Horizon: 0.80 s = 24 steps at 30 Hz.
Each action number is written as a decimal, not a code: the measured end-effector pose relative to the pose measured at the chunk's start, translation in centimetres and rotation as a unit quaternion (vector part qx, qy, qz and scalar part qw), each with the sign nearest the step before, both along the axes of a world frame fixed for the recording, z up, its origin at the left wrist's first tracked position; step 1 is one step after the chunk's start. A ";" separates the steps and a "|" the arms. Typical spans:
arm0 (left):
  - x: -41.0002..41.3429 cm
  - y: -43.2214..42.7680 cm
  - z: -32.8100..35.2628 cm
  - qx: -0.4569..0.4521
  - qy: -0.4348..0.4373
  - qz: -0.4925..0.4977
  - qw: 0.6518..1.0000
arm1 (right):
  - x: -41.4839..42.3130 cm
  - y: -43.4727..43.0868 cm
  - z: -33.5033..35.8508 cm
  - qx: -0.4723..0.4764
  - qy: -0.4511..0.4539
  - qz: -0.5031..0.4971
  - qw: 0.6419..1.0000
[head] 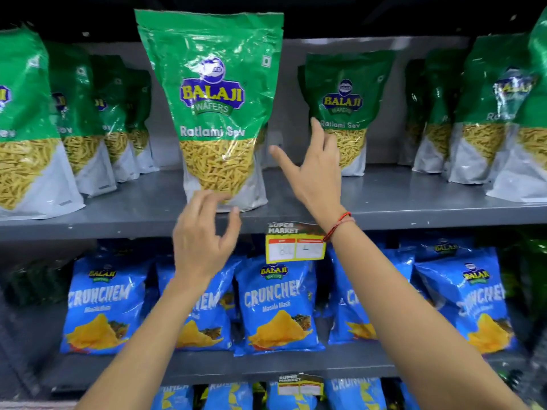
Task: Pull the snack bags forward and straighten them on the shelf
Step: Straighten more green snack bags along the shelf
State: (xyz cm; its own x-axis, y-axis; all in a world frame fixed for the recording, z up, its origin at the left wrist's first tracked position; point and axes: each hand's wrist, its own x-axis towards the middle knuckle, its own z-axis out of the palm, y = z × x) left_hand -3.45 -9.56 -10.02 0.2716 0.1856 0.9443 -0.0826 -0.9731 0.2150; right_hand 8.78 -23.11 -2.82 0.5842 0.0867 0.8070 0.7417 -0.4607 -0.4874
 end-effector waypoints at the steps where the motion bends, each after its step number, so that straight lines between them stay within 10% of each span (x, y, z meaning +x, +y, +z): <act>1: 0.8 -1.5 0.3 0.020 0.007 -0.011 1.000 | 1.3 -0.9 0.2 0.006 0.001 -0.007 1.000; 13: 9.9 -11.8 0.7 0.084 0.238 0.050 0.966 | 15.9 -5.1 0.4 -0.103 0.176 -0.052 0.978; 24: 9.8 -12.3 0.9 0.103 0.235 0.090 0.962 | 19.2 -2.5 1.3 -0.107 0.228 -0.083 0.964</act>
